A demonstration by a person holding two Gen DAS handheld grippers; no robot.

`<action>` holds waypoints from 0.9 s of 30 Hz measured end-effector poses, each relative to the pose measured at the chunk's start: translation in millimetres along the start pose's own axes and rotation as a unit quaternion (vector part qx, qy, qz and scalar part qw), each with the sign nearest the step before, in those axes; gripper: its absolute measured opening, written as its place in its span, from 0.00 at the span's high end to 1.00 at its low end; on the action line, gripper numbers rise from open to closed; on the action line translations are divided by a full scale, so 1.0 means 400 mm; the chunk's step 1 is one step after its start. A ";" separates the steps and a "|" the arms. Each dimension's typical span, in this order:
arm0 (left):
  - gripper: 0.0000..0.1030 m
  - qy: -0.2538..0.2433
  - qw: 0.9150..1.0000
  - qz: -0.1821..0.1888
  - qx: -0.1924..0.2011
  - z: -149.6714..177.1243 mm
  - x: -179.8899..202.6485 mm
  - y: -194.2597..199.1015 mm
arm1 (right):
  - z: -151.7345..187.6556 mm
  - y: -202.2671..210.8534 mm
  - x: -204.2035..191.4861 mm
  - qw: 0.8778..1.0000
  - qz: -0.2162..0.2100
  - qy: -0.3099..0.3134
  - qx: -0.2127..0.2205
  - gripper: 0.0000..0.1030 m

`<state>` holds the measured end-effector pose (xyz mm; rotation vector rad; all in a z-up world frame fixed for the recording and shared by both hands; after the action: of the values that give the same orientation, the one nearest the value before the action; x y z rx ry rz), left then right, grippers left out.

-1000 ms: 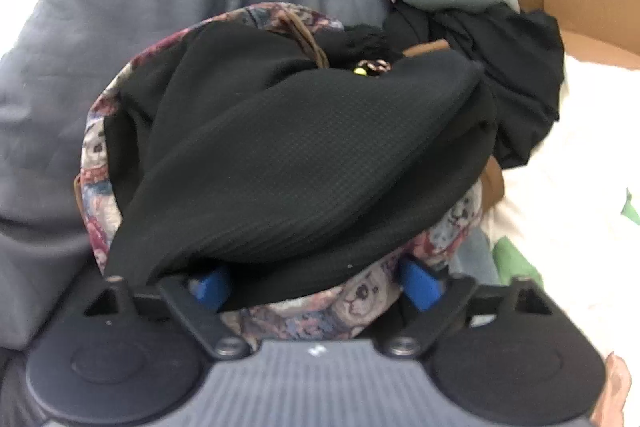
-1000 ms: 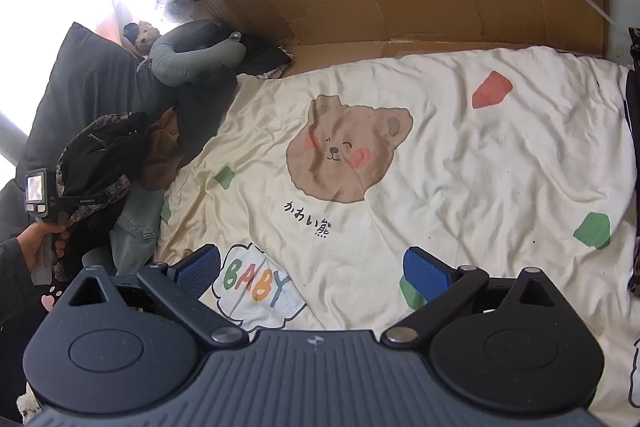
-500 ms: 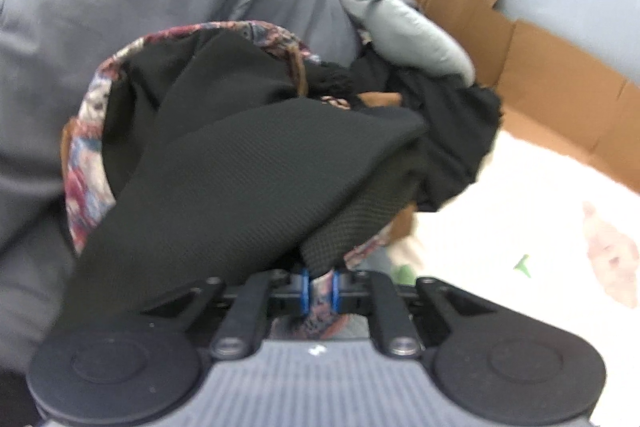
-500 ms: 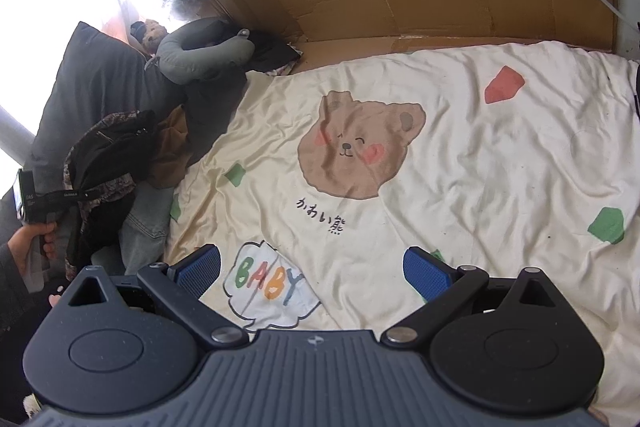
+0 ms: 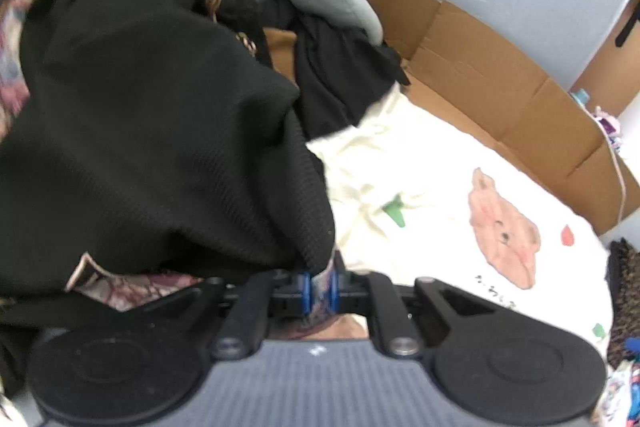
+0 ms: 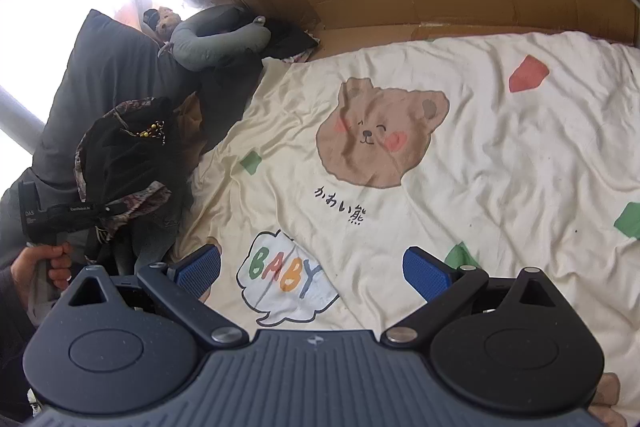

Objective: Fold clothes
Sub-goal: 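Lift the black garment with the left tool while the right tool grasps its floral edge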

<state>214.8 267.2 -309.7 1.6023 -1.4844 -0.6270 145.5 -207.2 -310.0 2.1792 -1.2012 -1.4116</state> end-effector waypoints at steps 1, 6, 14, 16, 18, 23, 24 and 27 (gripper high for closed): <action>0.91 0.005 1.000 0.005 -0.003 0.012 0.009 -0.005 | 0.003 -0.002 0.000 1.000 0.000 0.000 -0.001 0.03; 0.92 0.018 0.999 0.038 -0.011 0.056 0.075 -0.026 | 0.014 -0.012 0.003 1.000 -0.002 -0.003 -0.006 0.03; 0.92 0.033 0.993 0.107 -0.035 0.119 0.215 -0.044 | 0.020 -0.014 0.011 1.000 -0.003 -0.011 -0.008 0.03; 0.92 0.042 0.991 0.123 -0.044 0.138 0.239 -0.044 | 0.018 -0.014 0.010 1.000 -0.005 -0.013 -0.006 0.03; 0.92 0.041 0.988 0.136 -0.053 0.160 0.264 -0.041 | 0.017 -0.015 0.009 1.000 -0.008 -0.017 -0.005 0.03; 0.92 0.030 0.984 0.160 -0.077 0.223 0.312 -0.021 | 0.029 -0.026 0.010 0.999 -0.018 -0.026 -0.010 0.06; 0.92 0.028 0.983 0.164 -0.082 0.236 0.318 -0.015 | 0.033 -0.031 0.009 0.999 -0.019 -0.027 -0.013 0.06; 0.92 0.015 0.979 0.176 -0.097 0.278 0.330 0.008 | 0.045 -0.044 0.008 0.999 -0.021 -0.029 -0.022 0.09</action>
<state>144.9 112.5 -341.2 1.1589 -1.5819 -0.5236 139.2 -195.5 -331.5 2.1604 -1.1382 -1.5135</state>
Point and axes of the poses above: each gripper's, at about its wrist camera, not at the fingertips, and y roughly against the way its jaws point, x to its right, z to its underside, the point moved 10 cm from there along -y, roughly the way its jaws point, and after that the axes turned 6 degrees about -z, right-handed, at the moved point
